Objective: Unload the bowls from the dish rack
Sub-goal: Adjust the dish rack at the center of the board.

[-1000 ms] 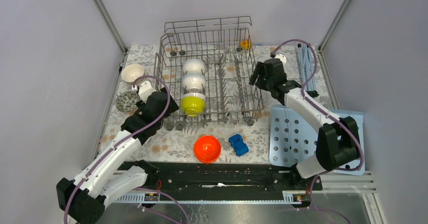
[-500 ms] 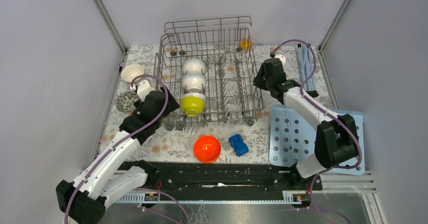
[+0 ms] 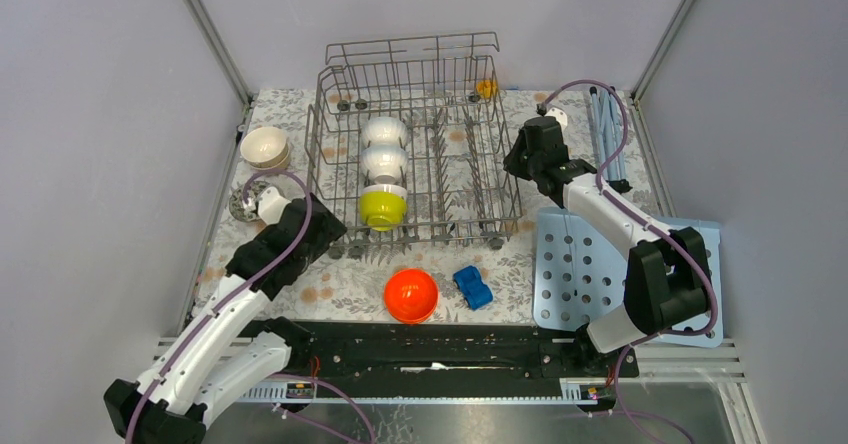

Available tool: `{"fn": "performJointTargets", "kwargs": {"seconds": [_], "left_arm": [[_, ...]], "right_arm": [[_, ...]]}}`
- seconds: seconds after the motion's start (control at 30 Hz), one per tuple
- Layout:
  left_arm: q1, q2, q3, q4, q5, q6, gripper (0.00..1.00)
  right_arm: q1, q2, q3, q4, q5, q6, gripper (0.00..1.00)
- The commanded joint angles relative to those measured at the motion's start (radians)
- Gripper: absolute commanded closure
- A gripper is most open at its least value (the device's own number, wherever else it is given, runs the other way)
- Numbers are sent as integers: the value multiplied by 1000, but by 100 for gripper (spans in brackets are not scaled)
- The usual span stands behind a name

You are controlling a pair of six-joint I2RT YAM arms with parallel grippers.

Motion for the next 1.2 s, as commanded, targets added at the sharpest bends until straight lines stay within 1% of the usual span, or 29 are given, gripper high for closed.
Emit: {"fn": "performJointTargets", "kwargs": {"seconds": [0.0,0.07,0.13,0.2,0.27,0.33,0.57,0.6,0.7,0.87,0.93,1.17], "left_arm": [[8,-27,-48,45,31,-115,7],[7,-8,-53,87,11,-108,10],[6,29,-49,127,-5,-90,15],[7,76,-35,158,-23,-75,25],[9,122,-14,181,-36,-63,37],[10,157,3,209,-41,-49,44],[25,244,68,278,-73,4,64],[29,254,73,288,-75,9,69],[43,281,89,330,-74,29,78],[80,329,109,406,-60,75,91],[97,356,121,430,-43,89,99],[129,434,138,511,3,117,100]], "right_arm": [[1,-49,-14,15,-57,40,83],[0,-60,-22,12,-57,39,87],[1,-74,-29,5,-59,39,93],[1,-90,-38,0,-60,38,100],[1,-106,-46,-6,-63,38,100],[1,-119,-51,-11,-65,37,100],[1,-149,-72,-1,-70,44,100],[1,-149,-74,1,-66,43,100],[1,-151,-79,11,-59,47,100],[1,-171,-92,28,-52,60,100],[1,-178,-90,27,-50,66,100],[0,-202,-94,23,-65,90,100]]}}
